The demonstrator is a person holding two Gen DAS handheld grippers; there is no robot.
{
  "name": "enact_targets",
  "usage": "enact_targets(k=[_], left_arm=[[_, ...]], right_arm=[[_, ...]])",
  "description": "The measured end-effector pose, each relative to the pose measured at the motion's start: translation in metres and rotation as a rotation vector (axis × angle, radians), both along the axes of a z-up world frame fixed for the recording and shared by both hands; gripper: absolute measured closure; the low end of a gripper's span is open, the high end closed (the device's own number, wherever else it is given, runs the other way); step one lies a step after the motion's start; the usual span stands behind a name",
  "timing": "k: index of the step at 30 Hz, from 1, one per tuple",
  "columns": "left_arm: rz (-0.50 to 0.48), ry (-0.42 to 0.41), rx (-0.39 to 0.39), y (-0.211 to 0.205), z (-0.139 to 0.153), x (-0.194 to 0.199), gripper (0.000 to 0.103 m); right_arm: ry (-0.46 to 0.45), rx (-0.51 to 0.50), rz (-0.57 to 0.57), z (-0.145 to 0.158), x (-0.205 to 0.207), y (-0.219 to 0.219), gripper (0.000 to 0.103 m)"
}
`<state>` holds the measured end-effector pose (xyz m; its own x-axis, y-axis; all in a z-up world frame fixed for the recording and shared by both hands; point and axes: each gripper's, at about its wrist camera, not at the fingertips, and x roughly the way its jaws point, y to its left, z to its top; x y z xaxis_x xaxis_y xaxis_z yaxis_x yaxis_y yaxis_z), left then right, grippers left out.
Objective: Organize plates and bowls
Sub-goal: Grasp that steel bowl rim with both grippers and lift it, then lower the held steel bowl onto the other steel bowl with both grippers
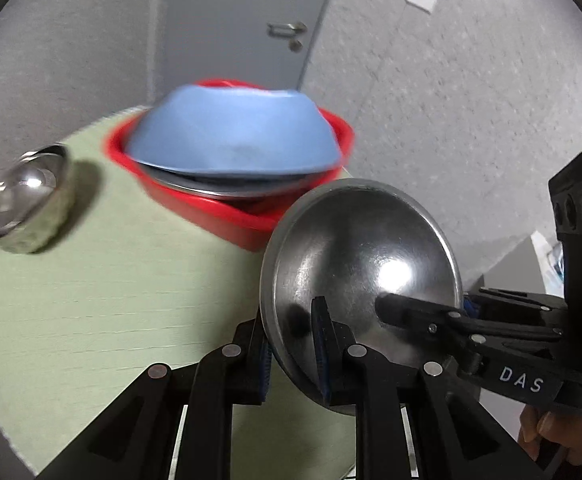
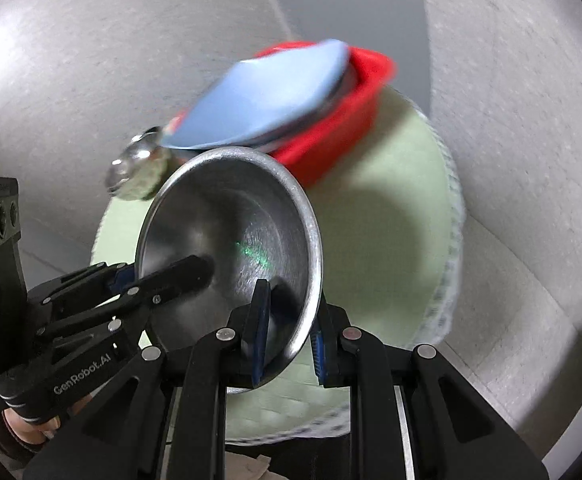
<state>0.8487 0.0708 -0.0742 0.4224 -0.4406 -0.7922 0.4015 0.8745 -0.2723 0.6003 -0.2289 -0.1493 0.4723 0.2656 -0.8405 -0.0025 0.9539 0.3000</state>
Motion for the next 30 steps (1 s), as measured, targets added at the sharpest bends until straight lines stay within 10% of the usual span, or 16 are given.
enact_targets(k=[12,30], left_arm=[[0.251,-0.058,0.023,0.140,0.048,-0.003,0.088],[0.470,0.035,0.116,0.192,0.009,0.092,0.084]], right_arm=[[-0.082,-0.005,0.237,0.033,0.088,0.124,0.085],[0.032,-0.047,0.410,-0.019,0.244,0.223,0.084]])
